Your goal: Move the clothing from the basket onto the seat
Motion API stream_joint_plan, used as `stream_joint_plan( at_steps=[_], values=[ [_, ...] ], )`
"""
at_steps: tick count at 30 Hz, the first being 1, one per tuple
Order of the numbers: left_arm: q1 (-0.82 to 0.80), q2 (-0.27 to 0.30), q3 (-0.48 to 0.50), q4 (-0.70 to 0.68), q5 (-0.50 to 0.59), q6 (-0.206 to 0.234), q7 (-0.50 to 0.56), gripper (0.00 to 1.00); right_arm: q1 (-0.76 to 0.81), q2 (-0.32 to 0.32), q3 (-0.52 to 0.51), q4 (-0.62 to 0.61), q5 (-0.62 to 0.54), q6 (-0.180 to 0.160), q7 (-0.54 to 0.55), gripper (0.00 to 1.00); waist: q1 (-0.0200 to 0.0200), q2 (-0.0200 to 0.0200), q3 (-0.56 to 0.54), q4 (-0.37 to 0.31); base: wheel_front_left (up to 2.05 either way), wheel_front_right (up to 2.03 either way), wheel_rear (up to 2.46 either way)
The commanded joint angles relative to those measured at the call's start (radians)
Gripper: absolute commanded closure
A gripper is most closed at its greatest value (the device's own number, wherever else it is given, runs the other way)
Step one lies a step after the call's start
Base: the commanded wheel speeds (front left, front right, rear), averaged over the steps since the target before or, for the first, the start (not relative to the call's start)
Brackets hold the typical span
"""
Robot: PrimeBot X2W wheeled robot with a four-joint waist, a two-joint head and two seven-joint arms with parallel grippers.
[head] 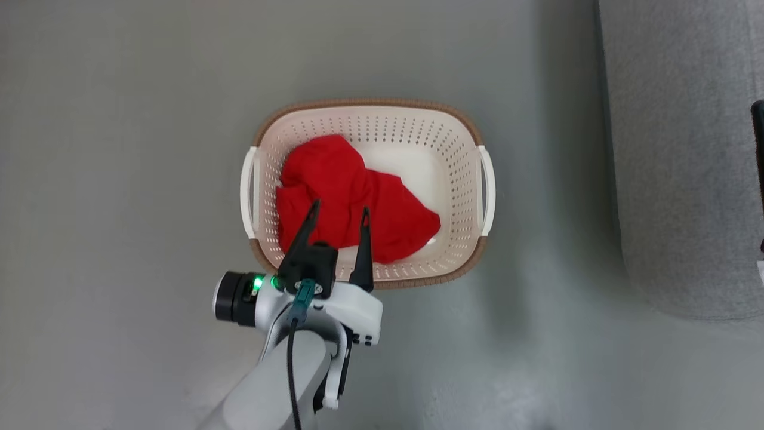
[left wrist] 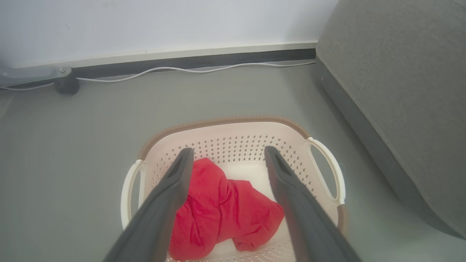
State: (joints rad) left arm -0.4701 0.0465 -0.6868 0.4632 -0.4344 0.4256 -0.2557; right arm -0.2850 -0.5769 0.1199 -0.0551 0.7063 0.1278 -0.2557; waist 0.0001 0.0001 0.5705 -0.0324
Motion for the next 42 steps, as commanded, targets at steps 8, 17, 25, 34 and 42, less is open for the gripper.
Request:
stream_joint_plan(
  at_steps=[8, 17, 25, 34, 42],
  values=[
    [-0.258, 0.004, -0.140, 0.151, -0.096, 0.025, -0.006, 0.00, -0.037, -0.058, -0.008, -0.076, 0.032, 0.003, -0.006, 0.00, 0.0000, -0.0001, 0.219, -0.031, 0.00, 0.00, 0.00],
    [-0.470, 0.004, -0.328, 0.354, -0.249, 0.016, 0.010, 0.00, -0.079, -0.052, 0.010, -0.111, 0.039, 0.003, -0.006, 0.00, 0.0000, -0.0001, 0.314, -0.063, 0.00, 0.00, 0.00],
    [-0.625, 0.004, -0.515, 0.458, -0.337, 0.030, 0.199, 0.00, -0.112, -0.038, 0.031, -0.127, 0.044, 0.003, -0.006, 0.00, 0.0000, -0.0001, 0.371, -0.090, 0.00, 0.00, 0.00],
    [-0.719, 0.004, -0.588, 0.510, -0.277, 0.049, 0.439, 0.00, -0.131, -0.017, 0.044, -0.125, 0.058, 0.003, -0.006, 0.00, 0.0000, -0.0001, 0.409, -0.117, 0.00, 0.00, 0.00],
    [-0.754, 0.004, -0.593, 0.540, -0.206, 0.068, 0.594, 0.00, -0.144, 0.007, 0.051, -0.127, 0.066, 0.003, -0.006, 0.00, 0.0000, -0.0001, 0.445, -0.156, 0.00, 0.00, 0.00]
  ],
)
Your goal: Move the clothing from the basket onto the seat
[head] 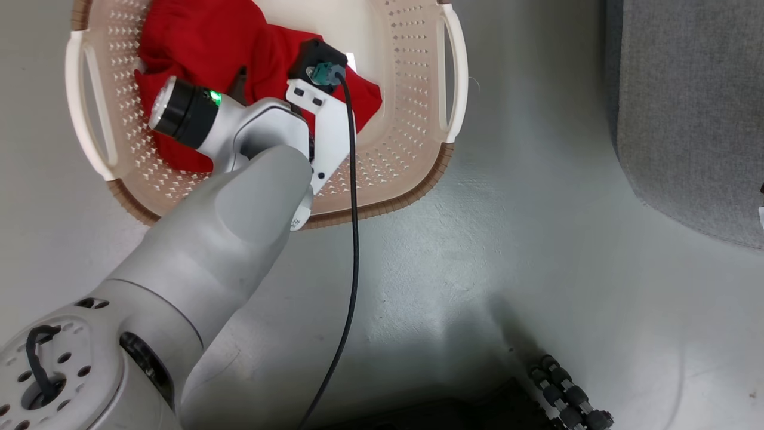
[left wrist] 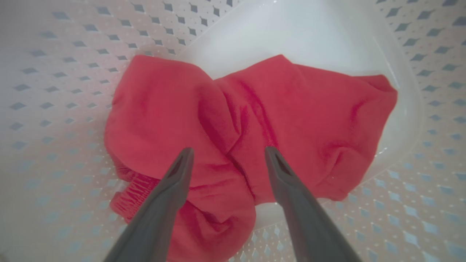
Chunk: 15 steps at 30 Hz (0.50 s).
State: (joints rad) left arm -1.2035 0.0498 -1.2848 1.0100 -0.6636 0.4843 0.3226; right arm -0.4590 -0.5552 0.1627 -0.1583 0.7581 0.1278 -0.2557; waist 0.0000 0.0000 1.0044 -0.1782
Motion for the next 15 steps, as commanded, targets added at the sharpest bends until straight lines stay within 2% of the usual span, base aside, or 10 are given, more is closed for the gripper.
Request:
stream_joint_plan(
  at_steps=[1, 5, 15],
  values=[
    [-0.024, 0.000, 0.005, -0.001, 0.038, 0.010, 0.038, 0.00, 0.028, -0.011, 0.010, -0.025, 0.014, 0.003, -0.006, 0.00, 0.0000, 0.0000, 0.016, -0.014, 0.00, 0.00, 0.00],
    [-0.038, 0.000, 0.005, 0.003, 0.078, 0.018, 0.099, 0.00, 0.022, 0.000, 0.016, -0.027, 0.019, 0.003, -0.006, 0.00, 0.0000, 0.0000, 0.033, -0.029, 0.00, 0.00, 0.00],
    [-0.056, 0.000, 0.005, 0.035, 0.090, 0.045, 0.118, 0.00, 0.006, 0.022, 0.018, -0.036, 0.029, 0.003, -0.006, 0.00, 0.0000, 0.0000, 0.070, -0.059, 0.00, 0.00, 0.00]
  ],
)
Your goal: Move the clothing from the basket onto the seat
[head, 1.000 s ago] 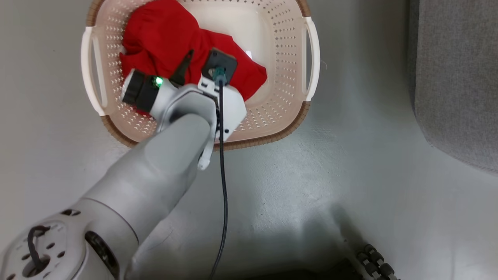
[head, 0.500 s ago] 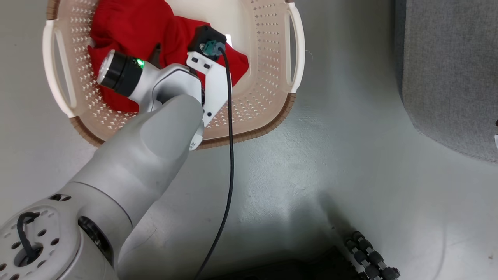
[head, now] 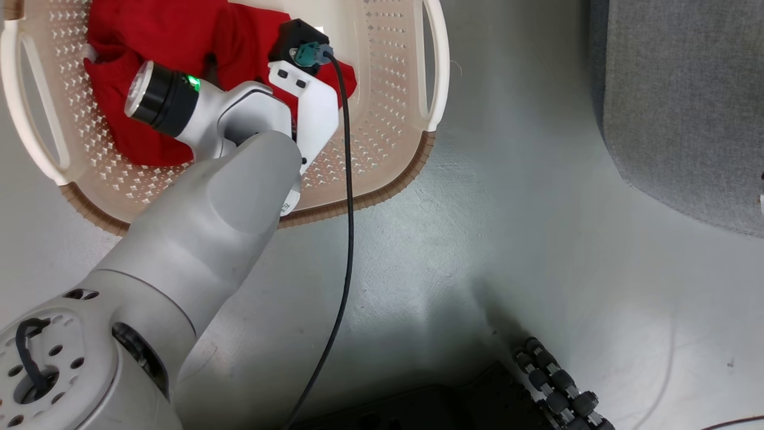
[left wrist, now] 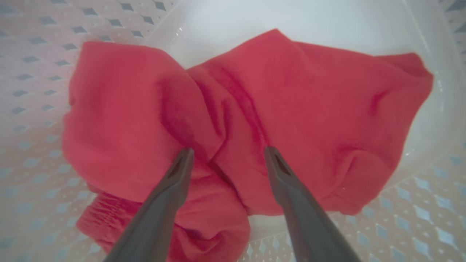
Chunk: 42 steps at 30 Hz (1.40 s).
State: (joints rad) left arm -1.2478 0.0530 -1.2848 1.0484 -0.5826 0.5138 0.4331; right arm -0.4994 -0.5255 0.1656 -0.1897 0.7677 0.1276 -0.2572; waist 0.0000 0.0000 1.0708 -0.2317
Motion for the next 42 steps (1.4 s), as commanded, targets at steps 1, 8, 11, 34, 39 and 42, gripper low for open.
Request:
stream_joint_plan(
  at_steps=[1, 8, 11, 34, 39, 42],
  values=[
    [-0.012, -0.003, 0.005, 0.004, 0.012, 0.016, 0.011, 0.00, 0.046, -0.006, 0.015, -0.005, 0.021, 0.003, -0.005, 0.00, 0.0000, 0.0000, 0.005, -0.008, 0.00, 0.00, 0.00],
    [-0.020, -0.003, 0.005, 0.024, 0.012, 0.030, -0.004, 0.00, 0.049, -0.003, 0.005, -0.007, 0.027, 0.003, -0.005, 0.00, 0.0000, 0.0000, 0.016, -0.017, 0.00, 0.00, 0.00],
    [-0.014, -0.003, 0.005, 0.029, 0.013, 0.031, -0.014, 0.00, 0.055, -0.005, -0.003, -0.010, 0.031, 0.003, -0.005, 0.00, 0.0000, 0.0000, 0.018, -0.014, 0.00, 0.00, 0.00],
    [0.074, -0.003, 0.006, -0.030, -0.091, 0.052, -0.147, 1.00, 0.065, -0.019, -0.035, 0.002, 0.029, 0.003, -0.005, 0.00, 0.0000, 0.0000, -0.087, 0.018, 0.00, 0.00, 0.00],
    [0.113, -0.003, 0.006, -0.064, -0.120, 0.052, -0.203, 1.00, 0.073, -0.027, -0.035, 0.010, 0.026, 0.003, -0.005, 0.00, 0.0000, 0.0000, -0.150, 0.032, 0.00, 0.00, 0.00],
    [0.134, -0.003, 0.006, -0.081, -0.145, 0.053, -0.249, 1.00, 0.080, -0.031, -0.037, 0.014, 0.022, 0.003, -0.005, 0.00, 0.0000, 0.0000, -0.192, 0.041, 0.00, 0.00, 0.00]
  ],
)
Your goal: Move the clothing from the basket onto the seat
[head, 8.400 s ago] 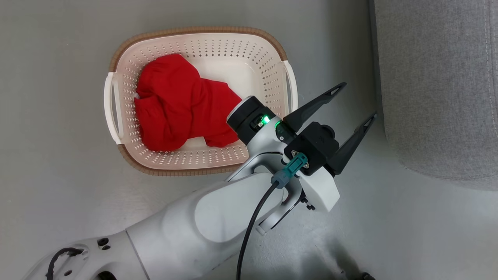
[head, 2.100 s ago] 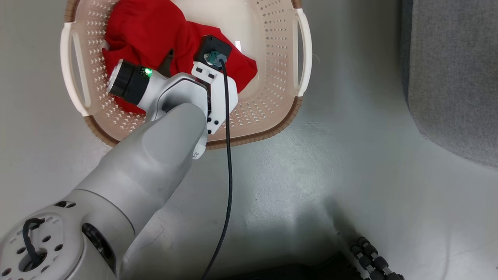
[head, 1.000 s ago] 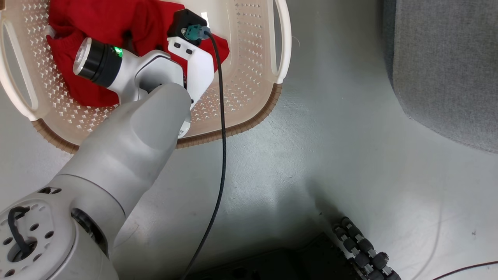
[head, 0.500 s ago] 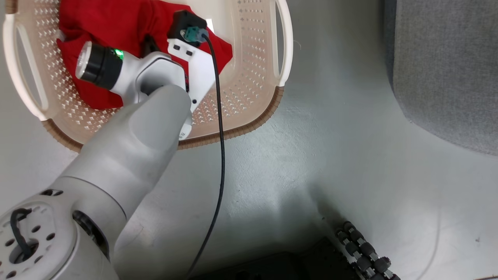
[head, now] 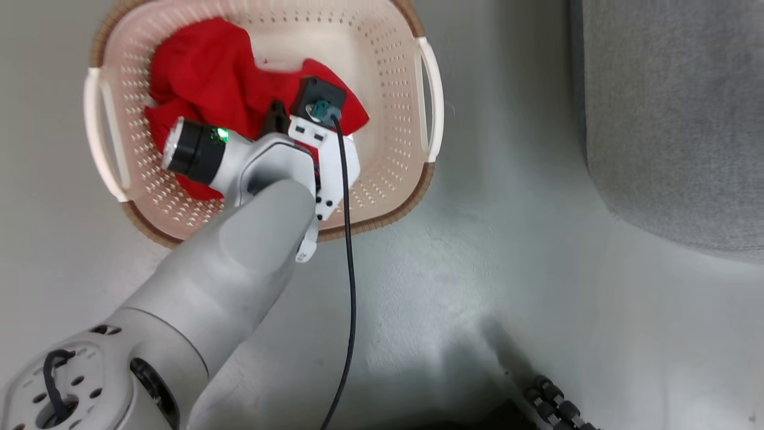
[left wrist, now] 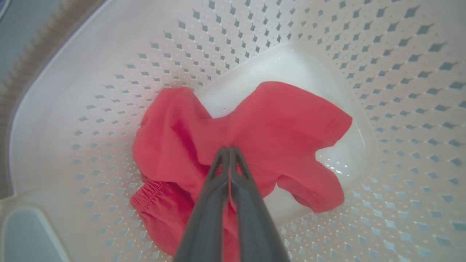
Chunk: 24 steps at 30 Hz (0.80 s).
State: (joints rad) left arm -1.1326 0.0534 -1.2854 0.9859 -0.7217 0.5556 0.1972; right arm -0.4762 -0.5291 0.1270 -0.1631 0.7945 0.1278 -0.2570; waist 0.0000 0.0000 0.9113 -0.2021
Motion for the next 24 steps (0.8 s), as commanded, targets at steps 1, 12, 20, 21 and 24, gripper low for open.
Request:
stream_joint_plan(
  at_steps=[1, 12, 20, 21, 24],
  values=[
    [0.027, -0.003, 0.006, -0.022, -0.014, 0.011, -0.029, 1.00, 0.060, -0.029, 0.001, -0.010, -0.008, 0.003, -0.005, 0.00, 0.0000, 0.0000, -0.047, 0.015, 0.00, 0.00, 0.00],
    [0.125, -0.003, 0.025, -0.058, -0.116, -0.006, -0.261, 1.00, 0.103, -0.038, 0.017, 0.025, -0.032, 0.003, -0.005, 0.00, 0.0000, 0.0000, -0.214, 0.056, 0.00, 0.00, 0.00],
    [0.200, -0.003, 0.062, -0.057, -0.200, -0.043, -0.433, 1.00, 0.143, -0.034, 0.040, 0.058, -0.055, 0.003, -0.005, 0.00, 0.0000, 0.0000, -0.353, 0.091, 0.00, 0.00, 0.00],
    [0.208, -0.003, 0.070, -0.060, -0.208, -0.047, -0.442, 1.00, 0.148, -0.032, 0.044, 0.063, -0.059, 0.003, -0.005, 0.00, 0.0000, 0.0000, -0.371, 0.096, 0.00, 0.00, 0.00],
    [0.235, -0.003, 0.108, -0.080, -0.220, -0.053, -0.457, 1.00, 0.165, -0.027, 0.056, 0.083, -0.072, 0.003, -0.005, 0.00, 0.0000, 0.0000, -0.423, 0.112, 0.00, 0.00, 0.00]
  ],
)
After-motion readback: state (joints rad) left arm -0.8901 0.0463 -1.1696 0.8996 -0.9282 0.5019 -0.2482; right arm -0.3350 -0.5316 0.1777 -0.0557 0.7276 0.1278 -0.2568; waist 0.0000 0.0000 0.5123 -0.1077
